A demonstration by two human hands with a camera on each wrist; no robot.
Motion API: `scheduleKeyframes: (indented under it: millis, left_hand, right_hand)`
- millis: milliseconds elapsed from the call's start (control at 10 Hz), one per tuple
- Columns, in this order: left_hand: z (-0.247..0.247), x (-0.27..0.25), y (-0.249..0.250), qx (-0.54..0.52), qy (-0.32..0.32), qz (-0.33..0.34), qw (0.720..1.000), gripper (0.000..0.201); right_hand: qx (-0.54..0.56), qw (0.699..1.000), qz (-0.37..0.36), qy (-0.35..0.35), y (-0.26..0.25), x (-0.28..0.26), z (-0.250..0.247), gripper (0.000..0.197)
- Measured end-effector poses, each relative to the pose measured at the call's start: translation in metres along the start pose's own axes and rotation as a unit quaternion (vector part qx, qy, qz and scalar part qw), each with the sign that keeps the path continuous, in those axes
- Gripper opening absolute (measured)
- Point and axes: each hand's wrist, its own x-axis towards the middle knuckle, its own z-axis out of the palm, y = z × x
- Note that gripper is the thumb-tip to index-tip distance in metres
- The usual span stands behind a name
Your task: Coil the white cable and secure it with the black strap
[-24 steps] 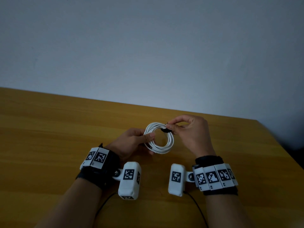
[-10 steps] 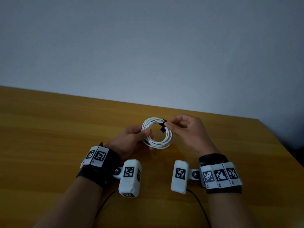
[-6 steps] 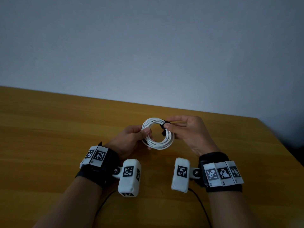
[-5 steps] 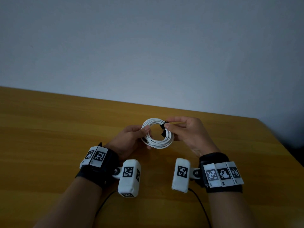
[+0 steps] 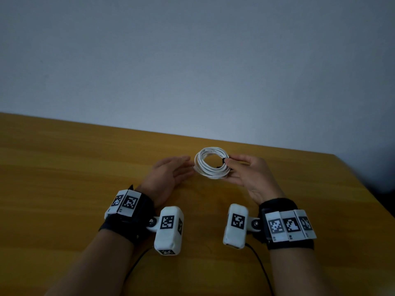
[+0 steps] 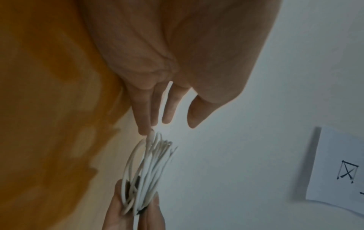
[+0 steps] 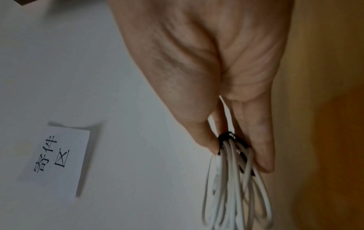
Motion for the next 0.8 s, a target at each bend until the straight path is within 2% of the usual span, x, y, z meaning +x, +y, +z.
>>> scheduleKeyframes:
  millis: [200, 300, 400, 600, 700, 800]
  left_hand:
    - [-0.001, 0.002, 0.0, -0.023, 0.019, 0.005, 1.0, 0.03]
    - [-0.001, 0.002, 0.001, -0.022, 0.018, 0.006, 1.0, 0.029]
    - [-0.002, 0.001, 0.001, -0.019, 0.014, 0.005, 1.0, 0.027]
    - [-0.001, 0.002, 0.002, -0.028, 0.027, -0.001, 0.999, 0.029]
    - [-0.002, 0.003, 0.001, -0.026, 0.02, 0.0, 0.999, 0.027]
    - [-0.003, 0.001, 0.002, -0.026, 0.029, -0.004, 0.999, 0.026]
  right_hand:
    - [-0.026, 0.998, -0.007, 0.062, 0.01, 0.005, 0.003, 0.027]
    - [-0.107, 0.989, -0.037, 0.098, 0.015, 0.008, 0.0, 0.023]
    - [-0.222, 0.967, -0.055, 0.116, 0.015, 0.008, -0.004, 0.023]
    - [-0.303, 0.947, -0.054, 0.091, 0.012, 0.002, -0.005, 0.033]
    - [-0.285, 0.955, -0.023, 0.074, 0.007, 0.002, -0.007, 0.037]
    - [-0.193, 0.973, -0.009, 0.123, -0.011, -0.001, -0.015, 0.04]
